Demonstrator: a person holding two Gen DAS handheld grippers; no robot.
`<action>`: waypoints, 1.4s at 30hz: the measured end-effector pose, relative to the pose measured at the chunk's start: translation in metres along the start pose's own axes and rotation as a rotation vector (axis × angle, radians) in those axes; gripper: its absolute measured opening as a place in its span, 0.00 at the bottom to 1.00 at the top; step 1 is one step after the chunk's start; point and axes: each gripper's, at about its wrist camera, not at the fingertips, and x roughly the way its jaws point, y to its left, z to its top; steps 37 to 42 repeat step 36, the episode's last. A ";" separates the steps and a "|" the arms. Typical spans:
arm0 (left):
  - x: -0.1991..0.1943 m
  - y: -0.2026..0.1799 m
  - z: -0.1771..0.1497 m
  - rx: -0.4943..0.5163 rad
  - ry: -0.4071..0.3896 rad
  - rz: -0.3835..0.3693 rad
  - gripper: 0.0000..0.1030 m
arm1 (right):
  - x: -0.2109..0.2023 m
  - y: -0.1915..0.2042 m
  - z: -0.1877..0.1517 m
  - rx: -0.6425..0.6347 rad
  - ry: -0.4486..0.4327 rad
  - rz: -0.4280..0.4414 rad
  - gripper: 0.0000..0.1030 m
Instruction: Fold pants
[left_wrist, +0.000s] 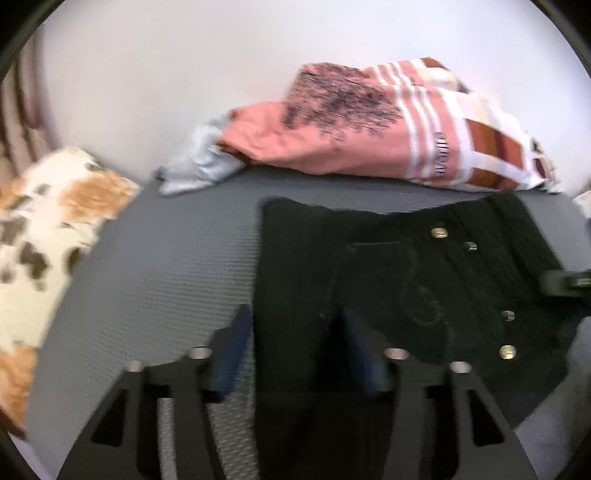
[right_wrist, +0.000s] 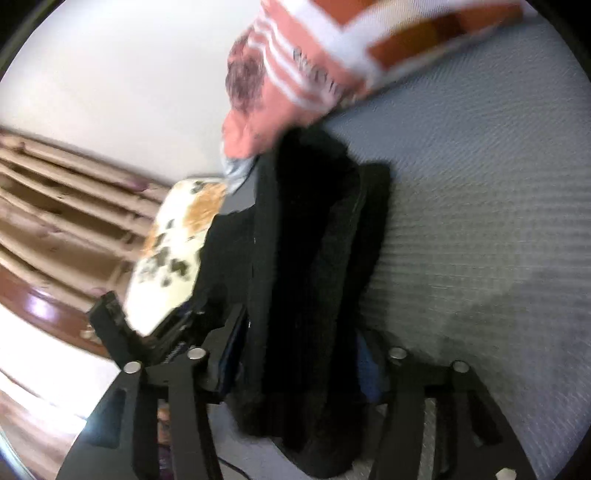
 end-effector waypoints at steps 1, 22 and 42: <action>-0.006 -0.001 0.001 0.001 -0.018 0.023 0.68 | -0.012 0.010 -0.006 -0.040 -0.028 -0.034 0.53; -0.262 -0.028 0.035 -0.062 -0.397 0.104 1.00 | -0.152 0.171 -0.087 -0.404 -0.246 0.103 0.88; -0.291 -0.047 -0.001 -0.112 -0.370 0.025 1.00 | -0.176 0.187 -0.125 -0.418 -0.305 -0.041 0.93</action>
